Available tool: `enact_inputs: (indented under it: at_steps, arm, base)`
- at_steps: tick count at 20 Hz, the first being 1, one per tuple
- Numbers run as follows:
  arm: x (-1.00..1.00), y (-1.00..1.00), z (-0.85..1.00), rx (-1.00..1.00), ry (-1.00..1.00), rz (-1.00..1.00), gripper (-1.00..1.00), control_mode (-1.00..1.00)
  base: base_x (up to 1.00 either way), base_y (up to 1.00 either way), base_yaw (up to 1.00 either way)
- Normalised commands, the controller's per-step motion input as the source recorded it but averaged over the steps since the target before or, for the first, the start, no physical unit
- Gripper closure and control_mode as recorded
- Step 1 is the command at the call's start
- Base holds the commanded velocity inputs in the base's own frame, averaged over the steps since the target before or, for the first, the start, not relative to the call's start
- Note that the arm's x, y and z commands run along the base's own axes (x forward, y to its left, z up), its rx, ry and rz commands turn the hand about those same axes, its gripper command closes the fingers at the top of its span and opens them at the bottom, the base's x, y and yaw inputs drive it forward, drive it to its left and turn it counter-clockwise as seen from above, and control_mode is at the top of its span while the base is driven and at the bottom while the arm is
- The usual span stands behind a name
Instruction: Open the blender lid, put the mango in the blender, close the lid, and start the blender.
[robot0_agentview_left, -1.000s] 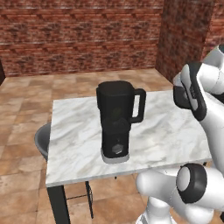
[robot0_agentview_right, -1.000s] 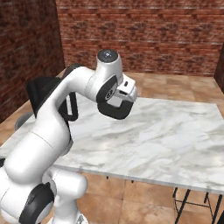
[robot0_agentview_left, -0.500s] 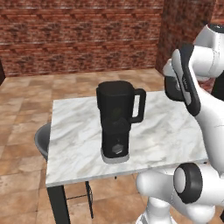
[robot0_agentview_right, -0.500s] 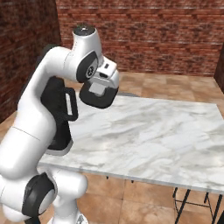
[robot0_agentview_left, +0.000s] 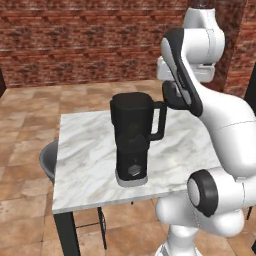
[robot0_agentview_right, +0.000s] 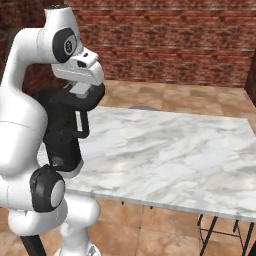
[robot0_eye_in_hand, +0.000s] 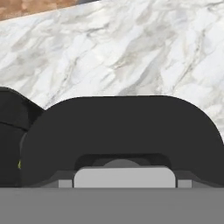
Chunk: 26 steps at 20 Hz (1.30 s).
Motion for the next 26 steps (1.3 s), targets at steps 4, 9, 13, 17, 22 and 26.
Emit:
enact_inputs:
  at_steps: [4, 9, 13, 17, 22, 26]
  arm:
    - [0.00, 0.78, 0.40, -0.04, 0.28, 0.00, 1.00, -1.00]
    - [0.00, 0.79, 0.05, -0.02, 0.18, 0.00, 1.00, -1.00]
    - [0.02, 0.72, -0.09, 0.00, 0.03, 0.00, 1.00, -1.00]
    - [0.14, 0.48, -0.14, 0.00, 0.00, 0.00, 1.00, -1.00]
    - [0.10, 0.40, -0.16, 0.00, -0.01, 0.00, 1.00, -1.00]
    - [0.11, 0.12, -0.22, 0.00, -0.07, 0.00, 1.00, -1.00]
  base:
    - [0.00, 0.00, 0.00]
    - [0.00, 0.00, 0.00]
    - [0.00, 0.00, 0.00]
    - [0.00, 0.00, 0.00]
    - [0.00, 0.00, 0.00]
    - [0.00, 0.00, 0.00]
